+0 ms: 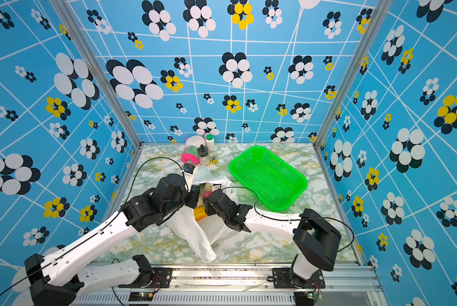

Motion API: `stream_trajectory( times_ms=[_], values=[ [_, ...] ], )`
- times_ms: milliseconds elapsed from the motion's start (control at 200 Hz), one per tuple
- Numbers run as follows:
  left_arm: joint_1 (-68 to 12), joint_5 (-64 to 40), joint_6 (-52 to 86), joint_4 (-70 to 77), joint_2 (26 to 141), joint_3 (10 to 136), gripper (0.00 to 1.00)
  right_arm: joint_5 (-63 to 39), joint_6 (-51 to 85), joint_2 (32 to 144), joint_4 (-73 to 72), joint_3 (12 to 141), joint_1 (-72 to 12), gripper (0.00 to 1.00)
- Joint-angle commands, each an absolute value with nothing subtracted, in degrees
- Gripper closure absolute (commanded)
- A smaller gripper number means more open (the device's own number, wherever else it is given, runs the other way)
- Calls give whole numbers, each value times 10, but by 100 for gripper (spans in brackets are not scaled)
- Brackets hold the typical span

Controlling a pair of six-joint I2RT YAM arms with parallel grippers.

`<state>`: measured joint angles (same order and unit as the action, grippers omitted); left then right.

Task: Untie the knot of the plastic bag and take out the fruit
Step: Pick up the fruit from the plastic bag.

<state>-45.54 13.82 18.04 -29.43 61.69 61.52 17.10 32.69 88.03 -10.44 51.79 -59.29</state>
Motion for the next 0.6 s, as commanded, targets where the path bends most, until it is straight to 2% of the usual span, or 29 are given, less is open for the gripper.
stream_trajectory(
  times_ms=[0,230,490,595],
  values=[
    [-438,124,204,-273,590,592,100,123,302,812,-171,467,-605,56],
    [-434,83,201,-266,612,594,100,86,283,700,-178,412,-622,56],
    [-435,80,187,-261,618,587,100,129,244,534,-151,352,-622,58],
    [-434,78,184,-258,615,586,100,208,237,466,-102,347,-620,61]
  ],
)
